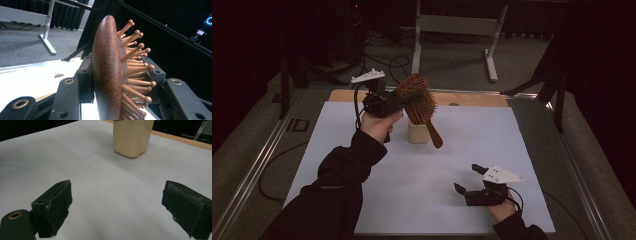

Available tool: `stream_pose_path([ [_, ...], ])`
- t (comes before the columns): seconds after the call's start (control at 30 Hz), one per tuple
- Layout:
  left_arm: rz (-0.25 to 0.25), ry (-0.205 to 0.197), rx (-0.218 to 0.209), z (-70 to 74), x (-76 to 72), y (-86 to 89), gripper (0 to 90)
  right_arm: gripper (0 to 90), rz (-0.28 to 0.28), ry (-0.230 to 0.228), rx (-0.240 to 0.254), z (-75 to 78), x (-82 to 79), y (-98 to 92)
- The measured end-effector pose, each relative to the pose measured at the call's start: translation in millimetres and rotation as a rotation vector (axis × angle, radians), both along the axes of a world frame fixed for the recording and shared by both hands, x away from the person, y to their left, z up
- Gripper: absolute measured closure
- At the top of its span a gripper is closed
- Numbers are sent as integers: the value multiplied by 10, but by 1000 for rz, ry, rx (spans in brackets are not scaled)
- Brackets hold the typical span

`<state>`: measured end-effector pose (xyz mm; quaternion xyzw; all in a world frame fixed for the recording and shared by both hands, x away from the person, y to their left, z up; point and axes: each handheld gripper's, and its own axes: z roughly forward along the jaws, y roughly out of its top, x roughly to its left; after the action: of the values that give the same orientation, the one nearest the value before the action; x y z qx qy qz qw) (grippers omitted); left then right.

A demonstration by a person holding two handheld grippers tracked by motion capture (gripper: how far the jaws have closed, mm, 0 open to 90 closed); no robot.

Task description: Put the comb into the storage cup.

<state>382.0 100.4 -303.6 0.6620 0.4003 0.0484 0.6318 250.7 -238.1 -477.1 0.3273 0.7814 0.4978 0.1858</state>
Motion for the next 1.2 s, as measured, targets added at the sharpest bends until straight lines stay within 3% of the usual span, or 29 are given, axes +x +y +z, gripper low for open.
stream_pose_path([
  [0.63,74,-23,41,189,261,52,533,89,-5,-1,12,14,-3,-12],
  [1.2,126,-26,46,294,433,95,534,90,-6,-3,15,17,-4,-17],
])
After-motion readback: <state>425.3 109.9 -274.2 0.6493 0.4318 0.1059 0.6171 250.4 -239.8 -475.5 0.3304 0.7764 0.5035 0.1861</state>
